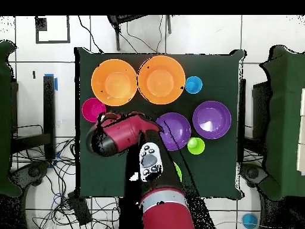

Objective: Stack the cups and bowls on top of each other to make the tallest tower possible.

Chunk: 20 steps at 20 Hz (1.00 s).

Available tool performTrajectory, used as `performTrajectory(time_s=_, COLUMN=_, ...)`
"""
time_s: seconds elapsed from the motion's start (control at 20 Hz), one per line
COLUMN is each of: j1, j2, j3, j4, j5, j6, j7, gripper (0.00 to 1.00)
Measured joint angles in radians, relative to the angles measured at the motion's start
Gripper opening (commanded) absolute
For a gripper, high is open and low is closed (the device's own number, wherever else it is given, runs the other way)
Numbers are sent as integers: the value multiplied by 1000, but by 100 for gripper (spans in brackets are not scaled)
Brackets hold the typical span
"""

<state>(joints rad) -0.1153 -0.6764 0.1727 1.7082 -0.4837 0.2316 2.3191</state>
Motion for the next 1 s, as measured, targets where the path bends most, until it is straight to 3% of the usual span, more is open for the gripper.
performTrajectory(time_s=1.0, j1=-55, j2=161, j3=-39, j4=-92, j5=-1, j6=-93, j7=0, gripper=100)
